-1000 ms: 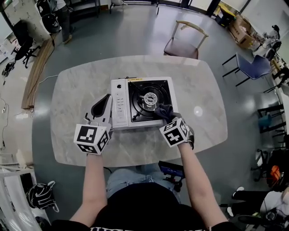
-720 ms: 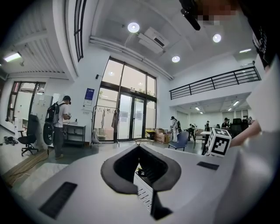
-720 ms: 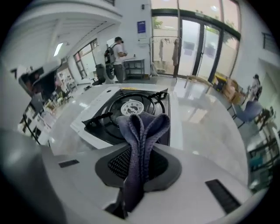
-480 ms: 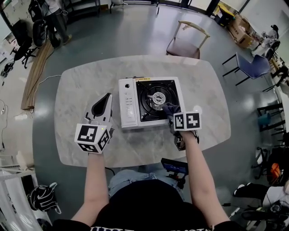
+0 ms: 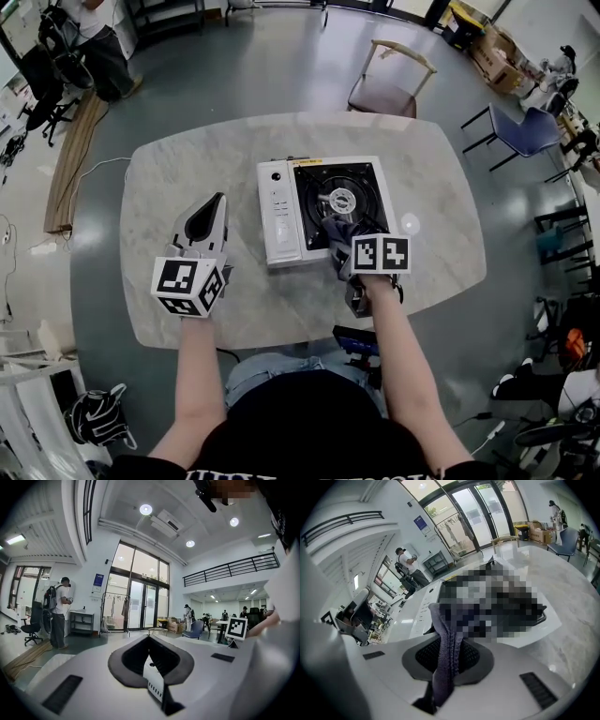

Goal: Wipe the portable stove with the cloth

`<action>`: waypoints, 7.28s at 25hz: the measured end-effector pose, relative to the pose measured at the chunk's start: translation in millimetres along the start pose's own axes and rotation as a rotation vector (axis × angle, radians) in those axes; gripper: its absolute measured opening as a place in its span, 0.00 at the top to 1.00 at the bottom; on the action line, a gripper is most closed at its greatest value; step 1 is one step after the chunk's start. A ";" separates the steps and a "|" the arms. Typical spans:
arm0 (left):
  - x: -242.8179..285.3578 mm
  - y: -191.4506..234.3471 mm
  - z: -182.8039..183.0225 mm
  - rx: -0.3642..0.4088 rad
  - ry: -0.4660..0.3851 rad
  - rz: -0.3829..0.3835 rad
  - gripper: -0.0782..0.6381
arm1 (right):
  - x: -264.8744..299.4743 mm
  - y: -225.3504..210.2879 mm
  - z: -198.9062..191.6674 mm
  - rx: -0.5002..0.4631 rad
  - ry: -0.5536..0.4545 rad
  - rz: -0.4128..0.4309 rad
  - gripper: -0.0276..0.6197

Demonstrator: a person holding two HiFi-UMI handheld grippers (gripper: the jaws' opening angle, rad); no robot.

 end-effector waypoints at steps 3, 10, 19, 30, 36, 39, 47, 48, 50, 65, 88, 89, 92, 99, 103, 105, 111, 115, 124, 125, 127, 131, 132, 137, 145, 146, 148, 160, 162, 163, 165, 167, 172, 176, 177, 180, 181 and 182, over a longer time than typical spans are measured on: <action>-1.8 5.0 -0.1 -0.002 0.004 -0.018 0.88 | 2.0 12.6 -6.2 0.001 0.004 -0.007 0.86; -2.5 15.9 -0.6 -0.011 0.000 -0.057 0.88 | 0.2 31.7 -26.9 0.052 0.016 0.003 0.86; 8.4 10.3 -10.0 -0.044 0.004 -0.083 0.88 | -7.6 55.7 -53.8 -0.018 0.132 0.105 0.86; 28.6 -5.7 -18.4 -0.031 0.029 -0.029 0.88 | -40.3 48.2 64.3 -0.107 -0.076 0.199 0.86; 39.3 -0.8 -14.4 0.000 0.030 0.025 0.88 | -15.1 20.9 146.3 -0.032 -0.254 0.174 0.86; 40.1 1.6 -18.2 0.009 0.047 0.056 0.88 | 7.1 -3.3 175.0 0.044 -0.302 0.122 0.86; 47.0 7.3 -28.3 0.009 0.090 0.110 0.88 | 68.0 -63.9 203.2 0.178 -0.264 -0.061 0.86; 48.3 7.2 -29.9 0.008 0.093 0.114 0.88 | 73.5 -67.4 204.2 0.209 -0.263 -0.062 0.86; 51.5 5.8 -32.2 0.009 0.095 0.114 0.88 | 83.7 -72.7 207.0 0.212 -0.252 -0.076 0.86; 43.6 20.0 -34.0 0.014 0.101 0.160 0.88 | 123.0 -77.3 195.9 -0.505 0.091 -0.225 0.86; 26.0 32.2 -23.0 0.015 0.067 0.176 0.88 | 146.4 9.0 147.9 -0.232 0.121 0.146 0.86; 24.2 33.2 -22.5 0.017 0.066 0.179 0.88 | 148.5 14.2 145.2 -0.236 0.127 0.158 0.86; 19.2 37.4 -20.7 0.019 0.063 0.189 0.88 | 152.5 21.9 142.4 -0.279 0.149 0.166 0.86; 14.3 39.5 -16.6 0.019 0.055 0.206 0.88 | 150.0 26.0 140.2 -0.393 0.234 0.267 0.86; 12.8 40.3 -14.7 0.019 0.045 0.209 0.88 | 141.8 25.0 138.3 -0.467 0.324 0.294 0.86; 12.4 40.2 -13.1 0.020 0.042 0.207 0.88 | 133.5 26.9 140.3 -0.489 0.353 0.298 0.86; 11.3 37.6 -8.0 0.021 0.025 0.202 0.88 | 95.9 48.7 162.7 -0.552 0.258 0.327 0.86; 9.0 34.2 -7.1 0.023 0.018 0.195 0.88 | 79.1 71.4 164.7 -0.583 0.166 0.390 0.86; 0.4 37.2 -1.7 0.025 0.009 0.224 0.88 | 110.9 80.3 117.0 -0.898 0.182 0.332 0.86; -0.9 38.1 -1.6 0.026 0.008 0.228 0.88 | 116.6 77.5 112.6 -0.918 0.195 0.303 0.86; -3.8 39.1 -1.6 0.027 0.007 0.236 0.88 | 126.8 72.0 104.0 -0.910 0.220 0.266 0.86; -10.7 44.1 -0.7 0.024 0.004 0.255 0.88 | 139.1 66.3 101.2 -0.818 0.225 0.223 0.86; -12.2 46.0 0.0 0.024 0.002 0.260 0.88 | 140.5 65.9 102.6 -0.798 0.230 0.218 0.86; -14.5 49.6 1.0 0.025 -0.001 0.262 0.88 | 143.6 62.6 104.6 -0.687 0.289 0.210 0.86; -11.8 47.9 0.8 0.013 -0.013 0.245 0.88 | 123.9 59.6 84.1 -0.579 0.425 0.328 0.86; -10.5 47.2 0.3 0.012 -0.014 0.239 0.88 | 120.6 59.8 80.2 -0.559 0.444 0.348 0.86; -7.5 43.7 -0.4 0.008 -0.014 0.225 0.88 | 113.3 59.5 72.8 -0.535 0.477 0.380 0.86; -7.6 33.8 5.8 0.008 -0.036 0.208 0.88 | 77.8 69.0 34.7 -0.873 0.695 0.565 0.86; -9.6 35.6 7.1 0.008 -0.040 0.214 0.88 | 72.9 73.3 27.4 -0.960 0.753 0.616 0.86; -10.7 37.1 7.7 0.009 -0.042 0.217 0.88 | 70.4 75.8 22.9 -1.013 0.782 0.648 0.86; -12.5 39.9 8.7 0.010 -0.045 0.225 0.88 | 65.7 79.9 14.9 -1.123 0.833 0.712 0.86; -14.1 41.4 9.6 0.011 -0.047 0.235 0.88 | 61.6 82.9 9.3 -1.203 0.891 0.767 0.86; -20.8 42.8 10.4 0.010 -0.047 0.253 0.88 | 59.5 99.6 21.7 -1.164 0.905 0.862 0.86; -26.6 48.8 8.3 0.005 -0.043 0.277 0.88 | 77.9 127.0 69.1 -0.962 0.633 0.832 0.86; -28.0 50.2 8.2 0.004 -0.040 0.280 0.88 | 85.4 131.7 82.2 -0.934 0.551 0.785 0.86; -29.3 52.7 8.8 0.002 -0.036 0.285 0.88 | 111.1 134.5 117.0 -0.879 0.321 0.586 0.86; -29.0 52.8 8.5 0.002 -0.035 0.285 0.88 | 118.6 131.6 124.6 -0.869 0.265 0.522 0.86; -28.6 52.7 7.9 0.002 -0.033 0.284 0.88 | 125.3 127.7 129.4 -0.864 0.222 0.470 0.86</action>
Point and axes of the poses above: the fingertips, and each gripper's own axes: x forward along the fingers, y to its left, z out of its top, the point moved 5 cm from there along -x, backward along the fingers, and after that the axes turned 15 degrees about -y, right-handed, at the moved point
